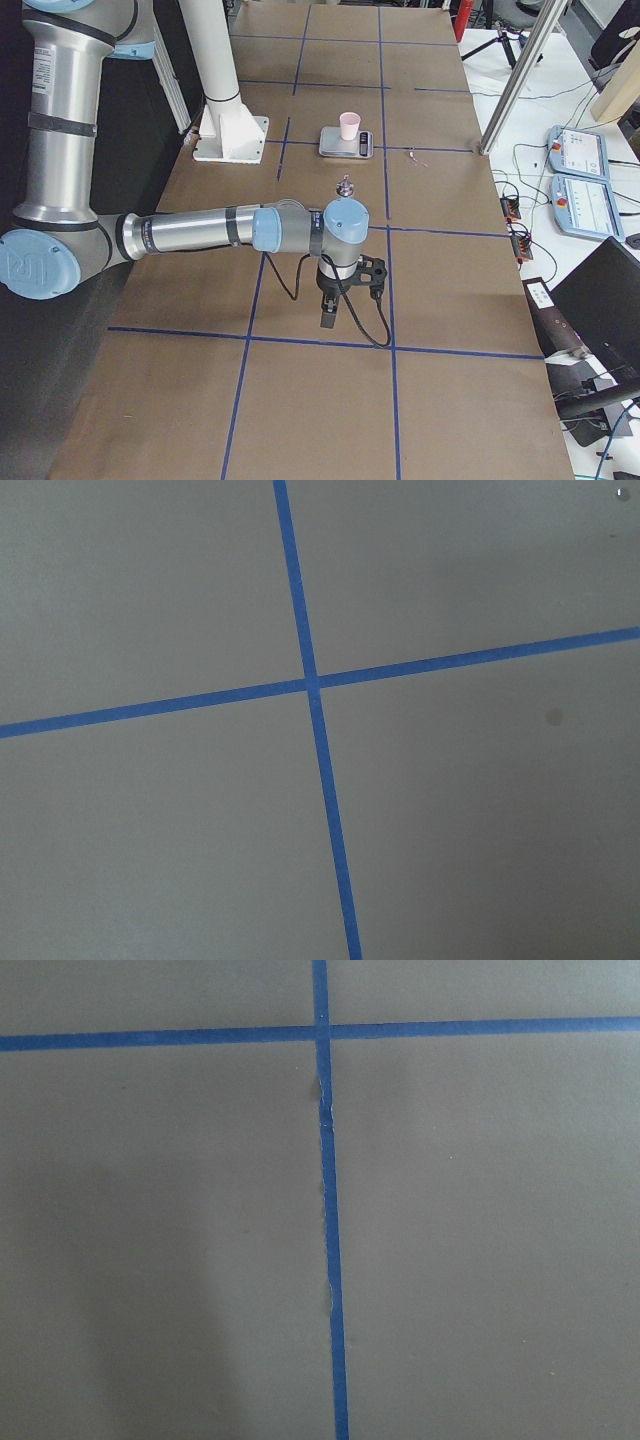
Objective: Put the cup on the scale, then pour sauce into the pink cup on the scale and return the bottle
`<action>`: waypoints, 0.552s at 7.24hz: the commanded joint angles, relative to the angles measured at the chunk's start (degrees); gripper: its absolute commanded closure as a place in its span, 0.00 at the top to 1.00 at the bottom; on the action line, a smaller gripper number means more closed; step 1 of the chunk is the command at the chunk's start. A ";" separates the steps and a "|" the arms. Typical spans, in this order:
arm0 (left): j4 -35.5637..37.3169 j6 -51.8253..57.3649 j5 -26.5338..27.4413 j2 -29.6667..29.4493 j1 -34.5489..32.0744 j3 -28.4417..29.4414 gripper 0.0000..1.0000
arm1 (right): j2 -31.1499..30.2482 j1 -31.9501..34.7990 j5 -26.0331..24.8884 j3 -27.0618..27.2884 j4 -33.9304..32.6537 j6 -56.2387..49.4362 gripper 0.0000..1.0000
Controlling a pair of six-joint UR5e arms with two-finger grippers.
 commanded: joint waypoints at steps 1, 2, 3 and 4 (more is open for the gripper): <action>-0.09 0.09 -0.14 0.10 -0.07 -0.23 1.00 | 0.36 0.01 0.09 0.17 0.01 -0.01 1.00; -0.18 0.09 -0.31 0.10 0.01 -0.15 1.00 | 0.44 0.01 0.88 -0.01 0.45 0.08 1.00; -0.35 0.18 -0.32 0.18 -0.16 -1.19 1.00 | 0.36 0.01 3.41 0.17 0.45 -0.01 1.00; -0.35 0.09 -0.23 0.10 -0.16 -0.85 1.00 | 0.36 0.01 3.95 0.08 0.54 -0.01 1.00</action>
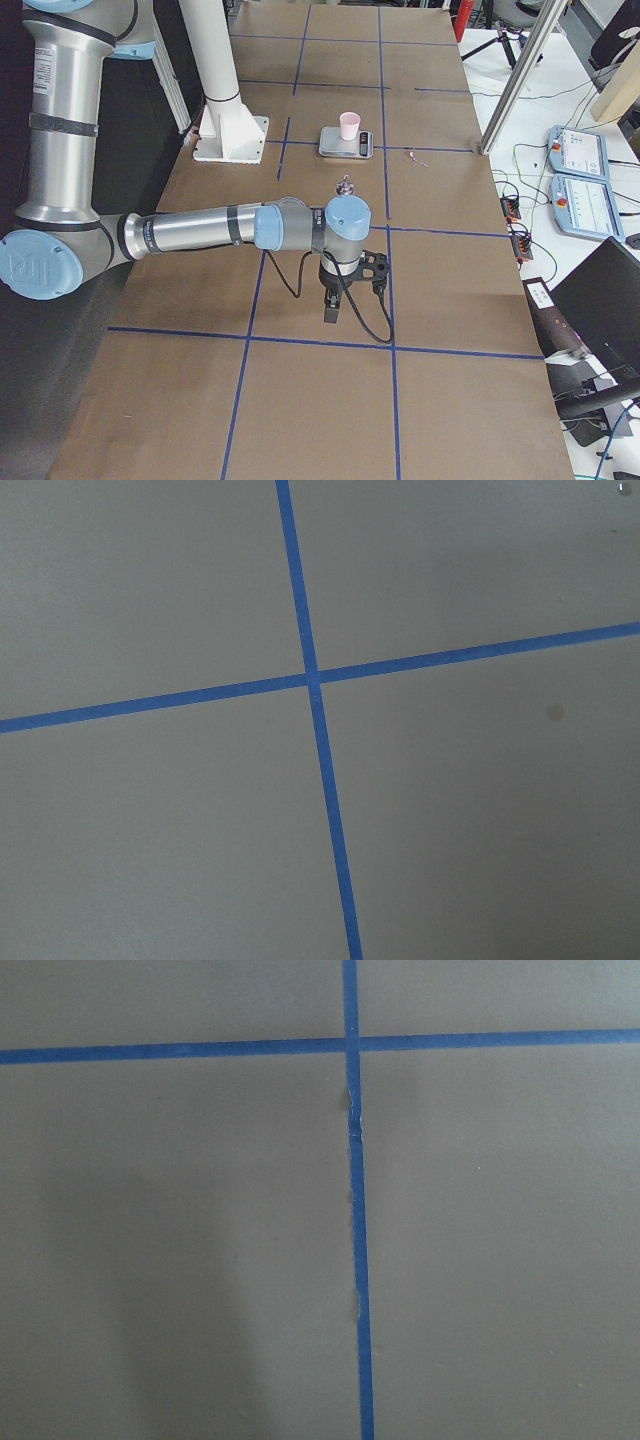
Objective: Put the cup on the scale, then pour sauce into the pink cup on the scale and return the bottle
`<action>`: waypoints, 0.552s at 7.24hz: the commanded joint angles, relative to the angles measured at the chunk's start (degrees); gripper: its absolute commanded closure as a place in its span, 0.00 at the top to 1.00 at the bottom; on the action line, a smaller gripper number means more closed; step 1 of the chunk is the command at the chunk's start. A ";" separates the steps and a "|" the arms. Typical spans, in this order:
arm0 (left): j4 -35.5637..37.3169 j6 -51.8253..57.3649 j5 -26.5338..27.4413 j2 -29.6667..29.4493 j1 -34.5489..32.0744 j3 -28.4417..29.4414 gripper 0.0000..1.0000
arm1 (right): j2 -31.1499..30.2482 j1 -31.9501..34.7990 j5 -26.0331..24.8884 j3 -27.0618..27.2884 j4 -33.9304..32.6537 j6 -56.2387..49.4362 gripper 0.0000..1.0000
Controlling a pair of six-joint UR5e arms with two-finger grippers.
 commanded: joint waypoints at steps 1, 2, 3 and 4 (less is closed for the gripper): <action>-0.07 -0.03 0.21 0.05 -0.05 -0.16 1.00 | 0.00 0.00 1.41 -0.11 0.13 -0.02 1.00; 0.10 -0.38 0.04 0.14 -0.14 -0.25 1.00 | -0.09 0.00 1.41 -0.02 0.22 -0.02 1.00; 0.19 -0.47 -0.23 0.14 -0.06 -0.43 1.00 | 0.00 0.00 1.32 -0.37 1.09 0.06 1.00; 0.19 -0.56 -0.23 0.06 -0.05 -0.43 1.00 | 0.00 -0.09 1.32 -0.46 1.27 0.06 1.00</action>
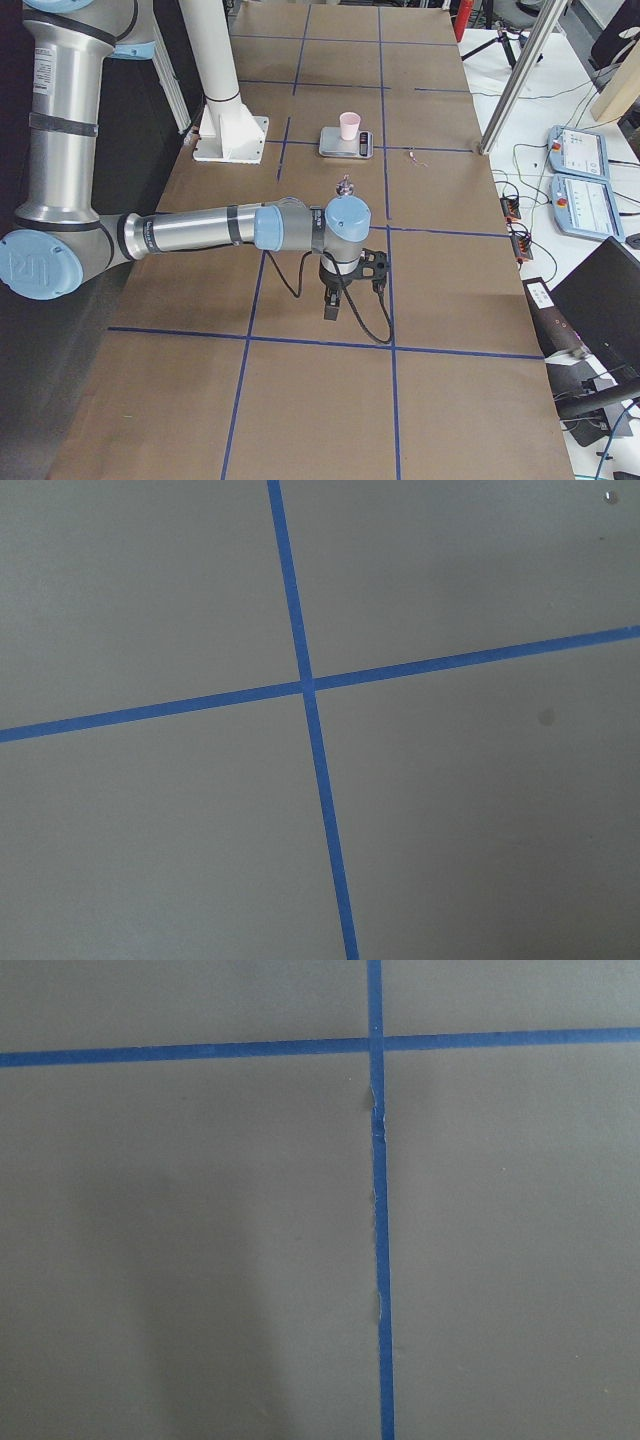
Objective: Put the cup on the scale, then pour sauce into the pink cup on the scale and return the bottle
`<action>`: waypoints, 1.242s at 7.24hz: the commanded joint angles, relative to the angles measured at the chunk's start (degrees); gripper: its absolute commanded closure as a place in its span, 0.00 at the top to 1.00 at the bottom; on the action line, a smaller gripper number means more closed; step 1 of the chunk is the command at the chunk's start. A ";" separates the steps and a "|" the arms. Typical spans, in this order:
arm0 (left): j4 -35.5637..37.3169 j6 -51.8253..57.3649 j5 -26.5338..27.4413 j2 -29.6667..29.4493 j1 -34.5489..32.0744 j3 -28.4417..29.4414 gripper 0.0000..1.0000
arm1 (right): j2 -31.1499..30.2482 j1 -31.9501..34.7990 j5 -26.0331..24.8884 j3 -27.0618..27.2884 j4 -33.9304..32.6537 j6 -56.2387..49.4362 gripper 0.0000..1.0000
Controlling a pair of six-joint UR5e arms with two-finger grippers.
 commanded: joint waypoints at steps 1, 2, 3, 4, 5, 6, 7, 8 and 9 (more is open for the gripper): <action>0.05 -0.14 -0.10 0.04 0.03 0.01 1.00 | 0.11 0.01 -0.01 -0.27 0.54 -0.05 1.00; 0.05 -0.14 -0.19 0.21 0.03 -0.07 1.00 | 0.11 -0.07 -0.01 -0.10 0.54 -0.05 1.00; 0.05 -0.14 -0.19 0.21 0.03 -0.16 1.00 | 0.20 -0.07 -0.01 -0.09 0.54 -0.05 1.00; 0.05 -0.14 -0.19 0.30 0.03 -0.16 1.00 | 0.20 -0.07 -0.01 -0.09 0.63 -0.05 1.00; -0.03 -0.14 -0.28 0.30 -0.06 -0.34 1.00 | 0.20 -0.07 -0.01 -0.01 1.67 0.03 1.00; -0.03 -0.14 -0.28 0.21 -0.06 -0.51 1.00 | 0.20 -0.07 -0.01 -0.18 2.73 0.21 1.00; -0.12 -0.05 -0.28 0.21 0.03 -0.51 1.00 | 0.20 -0.07 -0.01 -0.27 2.82 0.21 1.00; -0.12 -0.05 -0.28 0.21 -0.06 -0.51 1.00 | 0.20 -0.16 -0.01 -0.27 2.82 0.21 1.00; -0.21 -0.05 -0.37 0.21 0.03 -0.51 1.00 | 0.20 -0.16 -0.01 -0.27 2.82 0.30 1.00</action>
